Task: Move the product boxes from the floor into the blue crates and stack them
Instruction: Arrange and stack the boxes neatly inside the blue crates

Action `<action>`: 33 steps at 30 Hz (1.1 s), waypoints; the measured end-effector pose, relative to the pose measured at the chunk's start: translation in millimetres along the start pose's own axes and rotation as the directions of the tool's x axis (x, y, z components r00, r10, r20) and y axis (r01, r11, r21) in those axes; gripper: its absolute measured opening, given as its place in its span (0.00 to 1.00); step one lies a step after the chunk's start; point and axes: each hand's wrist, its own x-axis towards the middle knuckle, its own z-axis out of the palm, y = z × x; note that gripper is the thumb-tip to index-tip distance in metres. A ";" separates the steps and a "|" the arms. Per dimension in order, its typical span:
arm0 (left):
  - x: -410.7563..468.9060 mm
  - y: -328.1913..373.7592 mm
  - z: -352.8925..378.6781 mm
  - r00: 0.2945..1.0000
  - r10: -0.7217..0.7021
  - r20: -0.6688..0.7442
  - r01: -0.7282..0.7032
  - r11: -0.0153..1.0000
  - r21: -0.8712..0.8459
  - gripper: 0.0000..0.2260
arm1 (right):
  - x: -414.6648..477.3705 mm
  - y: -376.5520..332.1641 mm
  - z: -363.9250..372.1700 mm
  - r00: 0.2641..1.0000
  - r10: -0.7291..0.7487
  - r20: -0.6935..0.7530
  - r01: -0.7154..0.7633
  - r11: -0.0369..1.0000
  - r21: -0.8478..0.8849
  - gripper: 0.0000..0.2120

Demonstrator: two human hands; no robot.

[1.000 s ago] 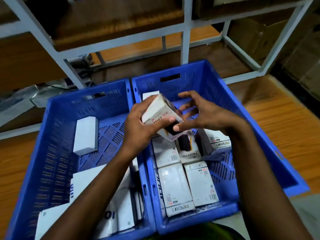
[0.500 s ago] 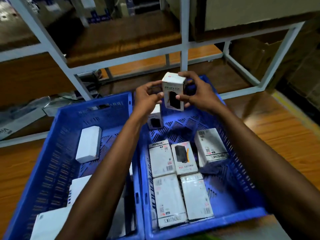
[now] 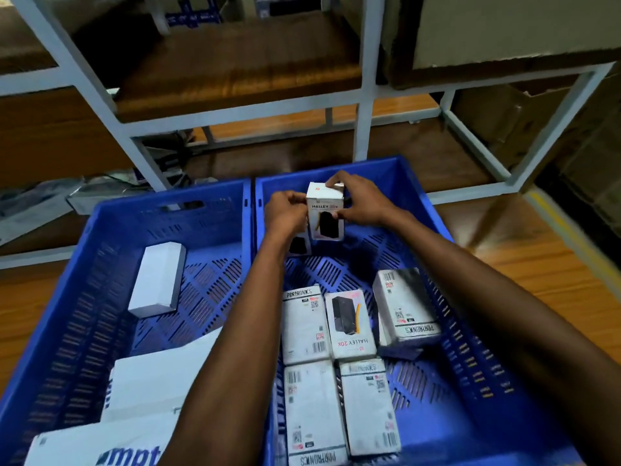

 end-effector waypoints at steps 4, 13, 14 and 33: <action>1.8 -4.4 -3.0 0.995 0.090 0.042 -0.096 0.981 0.170 0.17 | 3.7 6.7 19.5 1.000 -0.007 0.002 0.007 1.000 -0.001 0.29; 13.3 -23.0 14.2 0.984 0.074 0.165 -0.175 0.621 0.764 0.19 | -0.5 10.7 58.9 0.994 0.002 -0.105 -0.017 0.990 -0.140 0.19; 16.5 -26.2 16.1 0.984 0.041 0.172 -0.163 0.582 0.797 0.20 | -1.2 13.4 61.9 0.994 0.003 -0.110 -0.019 0.989 -0.147 0.19; -9.9 -28.9 7.6 0.939 -0.118 0.323 -0.111 0.785 0.610 0.33 | 0.2 6.2 18.5 0.961 0.277 -0.015 -0.274 0.956 0.101 0.30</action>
